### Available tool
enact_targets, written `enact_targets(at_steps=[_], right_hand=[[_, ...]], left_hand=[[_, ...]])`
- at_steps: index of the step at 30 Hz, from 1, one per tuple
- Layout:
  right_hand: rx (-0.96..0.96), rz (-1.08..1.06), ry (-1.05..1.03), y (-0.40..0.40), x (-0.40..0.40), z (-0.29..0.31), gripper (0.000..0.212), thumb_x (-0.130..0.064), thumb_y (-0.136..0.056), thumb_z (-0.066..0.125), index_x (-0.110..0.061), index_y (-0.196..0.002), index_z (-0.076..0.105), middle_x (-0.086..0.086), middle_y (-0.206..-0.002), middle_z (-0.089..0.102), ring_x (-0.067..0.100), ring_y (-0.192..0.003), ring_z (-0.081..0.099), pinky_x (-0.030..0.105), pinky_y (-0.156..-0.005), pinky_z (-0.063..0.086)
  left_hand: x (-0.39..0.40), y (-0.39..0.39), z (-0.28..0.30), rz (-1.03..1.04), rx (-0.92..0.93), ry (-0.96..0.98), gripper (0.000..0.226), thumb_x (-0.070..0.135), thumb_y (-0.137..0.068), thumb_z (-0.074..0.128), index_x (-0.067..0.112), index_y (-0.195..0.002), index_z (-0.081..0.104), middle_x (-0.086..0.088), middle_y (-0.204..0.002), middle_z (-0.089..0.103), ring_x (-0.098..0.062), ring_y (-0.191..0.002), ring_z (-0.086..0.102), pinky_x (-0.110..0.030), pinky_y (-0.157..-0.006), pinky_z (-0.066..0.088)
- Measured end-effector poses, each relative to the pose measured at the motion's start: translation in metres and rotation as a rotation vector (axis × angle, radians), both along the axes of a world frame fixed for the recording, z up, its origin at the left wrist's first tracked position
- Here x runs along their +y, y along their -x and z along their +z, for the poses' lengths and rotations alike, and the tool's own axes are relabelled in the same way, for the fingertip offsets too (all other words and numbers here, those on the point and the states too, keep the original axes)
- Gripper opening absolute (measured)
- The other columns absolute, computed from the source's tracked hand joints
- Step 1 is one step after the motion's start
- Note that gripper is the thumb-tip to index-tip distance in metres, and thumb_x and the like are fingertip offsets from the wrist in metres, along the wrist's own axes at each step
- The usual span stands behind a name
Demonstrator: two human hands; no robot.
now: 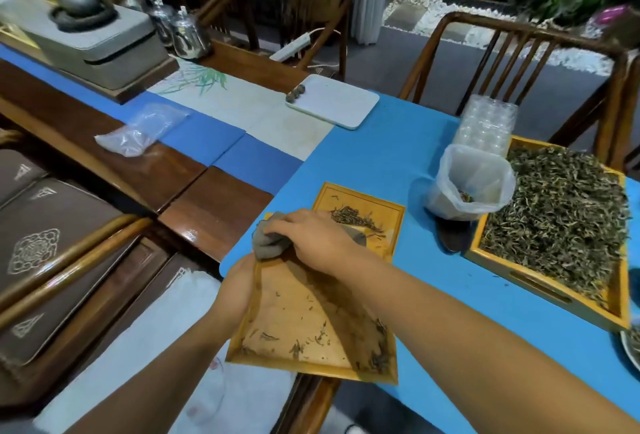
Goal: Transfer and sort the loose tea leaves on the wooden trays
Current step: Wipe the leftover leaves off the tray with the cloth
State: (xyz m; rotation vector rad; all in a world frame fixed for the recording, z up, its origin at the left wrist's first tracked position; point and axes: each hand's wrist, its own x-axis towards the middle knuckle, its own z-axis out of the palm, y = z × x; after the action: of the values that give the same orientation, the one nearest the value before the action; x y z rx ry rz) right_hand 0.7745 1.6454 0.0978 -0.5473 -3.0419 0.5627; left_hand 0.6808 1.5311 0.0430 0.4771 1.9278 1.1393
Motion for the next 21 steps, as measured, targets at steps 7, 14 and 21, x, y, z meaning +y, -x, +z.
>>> enact_targets(at_steps=[7, 14, 21], right_hand=[[-0.067, 0.089, -0.047, 0.007, 0.0, -0.016, 0.049, -0.005, -0.093, 0.038, -0.03, -0.134, 0.041, 0.005, -0.141, 0.044, 0.03, -0.124, 0.041, 0.043, -0.086, 0.033], [-0.106, 0.105, -0.073, -0.006, 0.01, -0.026, 0.049, -0.003, -0.093, 0.036, -0.03, -0.132, 0.042, 0.005, -0.144, 0.041, 0.029, -0.128, 0.038, 0.044, -0.094, 0.03], [-0.121, 0.072, -0.091, -0.032, 0.026, -0.035, 0.053, -0.002, -0.091, 0.039, -0.034, -0.133, 0.041, 0.001, -0.145, 0.041, 0.024, -0.131, 0.036, 0.041, -0.095, 0.03]], left_hand=[[-0.019, 0.019, -0.004, 0.019, 0.035, -0.019, 0.027, 0.016, -0.099, 0.041, 0.019, -0.091, 0.067, 0.005, -0.081, 0.066, 0.014, -0.064, 0.061, -0.003, -0.053, 0.043], [-0.032, 0.025, 0.003, 0.177, -0.261, -0.088, 0.019, 0.031, -0.081, 0.056, 0.02, -0.074, 0.069, -0.004, -0.069, 0.063, -0.017, -0.066, 0.061, -0.032, -0.062, 0.052], [-0.037, 0.033, 0.003, 0.183, -0.159, -0.023, 0.04, 0.037, -0.095, 0.043, 0.029, -0.061, 0.064, 0.008, -0.055, 0.057, -0.011, -0.057, 0.056, -0.031, -0.063, 0.045]])
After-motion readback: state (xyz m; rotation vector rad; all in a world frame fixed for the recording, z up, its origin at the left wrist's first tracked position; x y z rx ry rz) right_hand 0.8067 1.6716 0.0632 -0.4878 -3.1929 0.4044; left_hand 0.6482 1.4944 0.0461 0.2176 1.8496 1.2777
